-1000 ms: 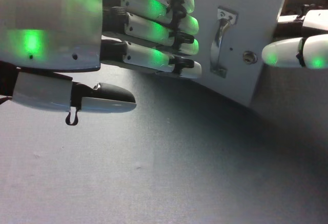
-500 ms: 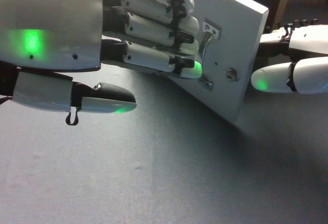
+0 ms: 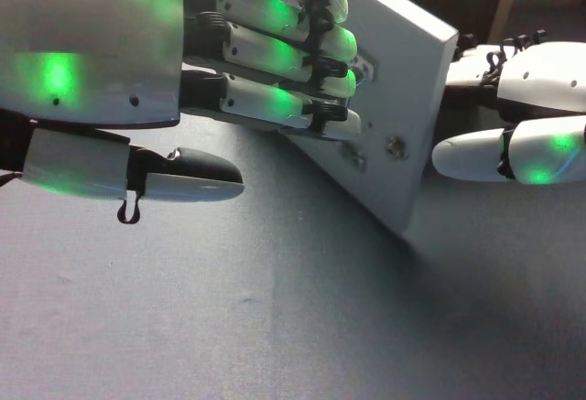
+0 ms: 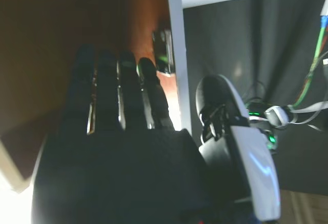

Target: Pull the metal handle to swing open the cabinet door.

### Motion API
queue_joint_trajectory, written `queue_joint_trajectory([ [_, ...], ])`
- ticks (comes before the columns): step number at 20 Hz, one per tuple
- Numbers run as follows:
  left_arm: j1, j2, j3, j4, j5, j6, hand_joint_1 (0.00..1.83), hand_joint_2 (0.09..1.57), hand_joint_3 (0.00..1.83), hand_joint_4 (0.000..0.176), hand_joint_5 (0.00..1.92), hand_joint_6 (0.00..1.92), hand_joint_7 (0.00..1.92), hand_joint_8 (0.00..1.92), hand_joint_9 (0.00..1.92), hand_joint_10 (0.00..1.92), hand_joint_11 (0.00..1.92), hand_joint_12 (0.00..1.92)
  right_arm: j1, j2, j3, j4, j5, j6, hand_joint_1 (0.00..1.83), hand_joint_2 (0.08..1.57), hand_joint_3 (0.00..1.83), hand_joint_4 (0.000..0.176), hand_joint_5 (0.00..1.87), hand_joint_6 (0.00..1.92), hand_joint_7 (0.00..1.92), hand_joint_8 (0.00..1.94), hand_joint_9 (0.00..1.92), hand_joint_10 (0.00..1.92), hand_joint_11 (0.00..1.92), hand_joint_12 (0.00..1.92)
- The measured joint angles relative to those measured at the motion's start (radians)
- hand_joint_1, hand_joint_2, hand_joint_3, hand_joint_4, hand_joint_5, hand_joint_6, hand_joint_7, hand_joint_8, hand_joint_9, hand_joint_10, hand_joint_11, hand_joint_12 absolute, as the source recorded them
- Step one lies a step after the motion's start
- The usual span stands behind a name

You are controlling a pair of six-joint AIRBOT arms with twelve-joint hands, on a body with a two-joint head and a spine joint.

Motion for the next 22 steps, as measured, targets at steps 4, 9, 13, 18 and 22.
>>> queue_joint_trajectory([
  [4,0.000,0.000,0.000,0.000,0.000,0.000,0.00,1.57,0.07,0.000,0.53,0.00,0.56,0.00,0.51,0.00,0.15,0.80,0.003,-0.007,-0.005,-0.012,0.035,-0.001,0.00,1.57,0.00,0.000,0.14,0.00,0.15,0.00,0.13,0.00,0.00,0.40],
  [9,0.000,0.000,0.000,0.000,0.000,0.000,0.00,1.57,0.08,0.000,0.53,0.00,0.56,0.00,0.51,0.00,0.14,0.80,0.003,0.004,-0.026,-0.047,0.053,-0.001,0.00,1.57,0.00,0.000,0.13,0.00,0.15,0.00,0.13,0.00,0.00,0.40],
  [13,0.000,0.000,0.000,0.000,0.000,0.000,0.00,1.57,0.08,0.000,0.53,0.00,0.57,0.00,0.52,0.00,0.16,0.81,0.003,0.004,-0.043,-0.072,0.061,-0.001,0.00,1.57,0.00,0.000,0.14,0.00,0.15,0.00,0.12,0.00,0.00,0.39],
  [18,0.000,0.000,0.000,0.000,0.000,0.000,0.00,1.57,0.08,0.000,0.53,0.00,0.56,0.00,0.52,0.00,0.15,0.82,-0.001,-0.023,-0.048,-0.079,0.082,-0.001,0.00,1.57,0.00,0.000,0.14,0.00,0.15,0.00,0.13,0.00,0.00,0.40],
  [22,0.000,0.000,0.000,0.000,0.000,0.000,0.00,1.57,0.08,0.000,0.53,0.00,0.56,0.00,0.51,0.00,0.15,0.81,-0.008,-0.046,-0.051,-0.103,0.113,-0.001,0.00,1.57,0.00,0.000,0.15,0.00,0.16,0.00,0.13,0.00,0.00,0.41],
])
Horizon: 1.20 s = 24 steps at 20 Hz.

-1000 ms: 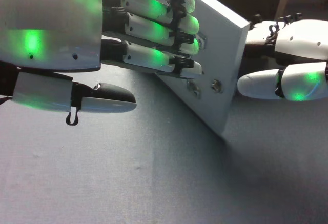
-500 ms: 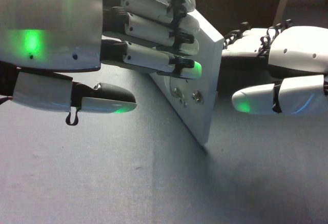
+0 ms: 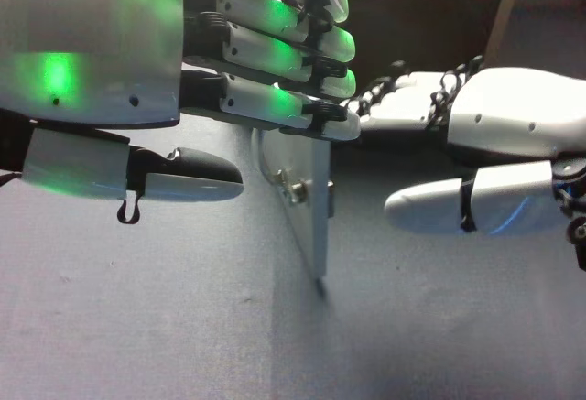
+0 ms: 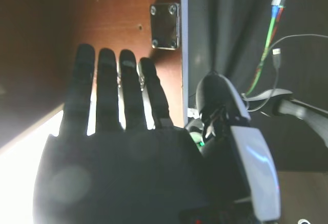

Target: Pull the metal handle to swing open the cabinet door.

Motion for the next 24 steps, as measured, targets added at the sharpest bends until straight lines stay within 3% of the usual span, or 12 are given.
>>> queue_joint_trajectory([
  [13,0.000,0.000,0.000,0.000,0.000,0.000,0.00,1.57,0.08,0.000,0.53,0.00,0.56,0.00,0.52,0.00,0.15,0.81,-0.019,-0.076,-0.007,0.003,0.044,-0.011,0.00,1.57,0.00,0.000,0.14,0.00,0.15,0.00,0.13,0.00,0.00,0.38],
  [24,0.000,0.000,0.000,0.000,0.000,0.000,0.00,1.57,0.08,0.000,0.54,0.00,0.57,0.00,0.53,0.00,0.16,0.82,-0.013,-0.183,0.050,0.010,0.045,-0.038,0.00,1.57,0.00,0.000,0.13,0.00,0.14,0.00,0.12,0.00,0.00,0.37],
])
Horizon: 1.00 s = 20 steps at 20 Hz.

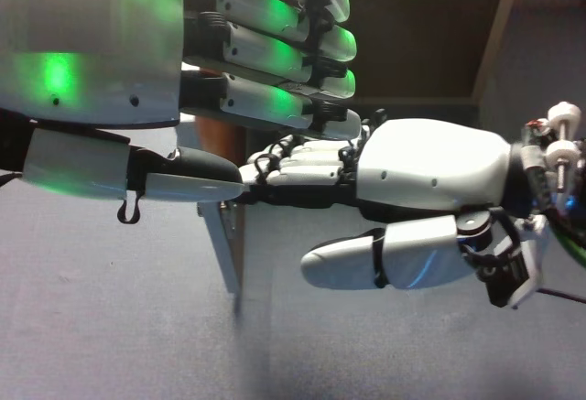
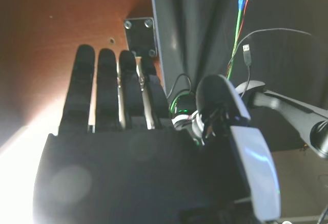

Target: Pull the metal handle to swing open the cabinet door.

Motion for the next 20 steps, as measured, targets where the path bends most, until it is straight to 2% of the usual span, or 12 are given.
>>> queue_joint_trajectory([
  [20,0.000,0.000,0.000,0.000,0.000,0.000,0.00,1.57,0.09,0.000,0.55,0.00,0.57,0.00,0.53,0.00,0.17,0.82,0.047,-0.078,0.053,0.008,-0.003,-0.004,0.00,1.57,0.00,0.000,0.13,0.00,0.14,0.00,0.12,0.00,0.00,0.38],
])
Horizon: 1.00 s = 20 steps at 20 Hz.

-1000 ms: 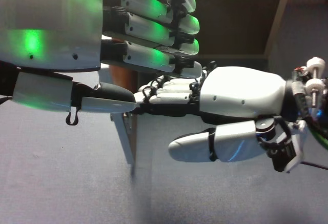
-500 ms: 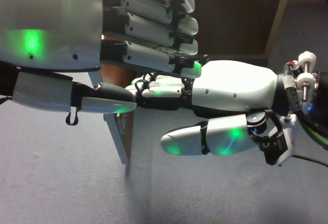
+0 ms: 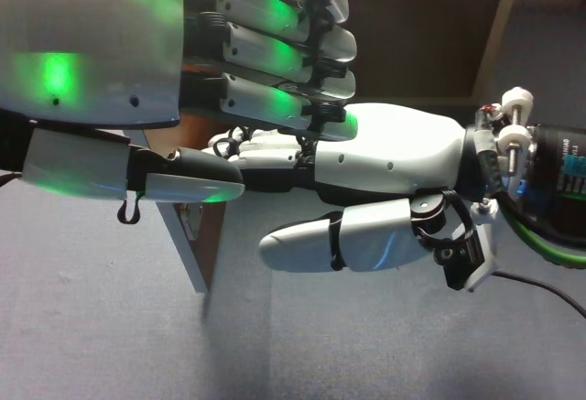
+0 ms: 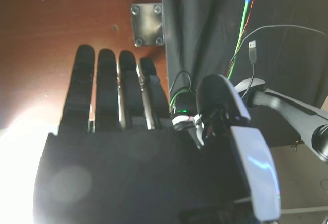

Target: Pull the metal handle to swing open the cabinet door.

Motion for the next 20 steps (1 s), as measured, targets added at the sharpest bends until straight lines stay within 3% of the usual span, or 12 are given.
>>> queue_joint_trajectory([
  [15,0.000,0.000,0.000,0.000,0.000,0.000,0.00,1.57,0.08,0.000,0.52,0.00,0.56,0.00,0.52,0.00,0.15,0.81,0.000,0.010,0.000,0.000,0.000,0.000,0.00,1.57,0.00,0.000,0.16,0.01,0.17,0.00,0.15,0.01,0.00,0.46],
  [20,0.000,0.000,0.000,0.000,0.000,0.000,0.00,1.57,0.08,0.000,0.50,0.00,0.52,0.00,0.47,0.00,0.11,0.80,0.000,0.111,-0.037,0.029,-0.081,0.000,0.00,1.56,0.00,0.000,0.16,0.00,0.16,0.00,0.14,0.00,0.00,0.44],
])
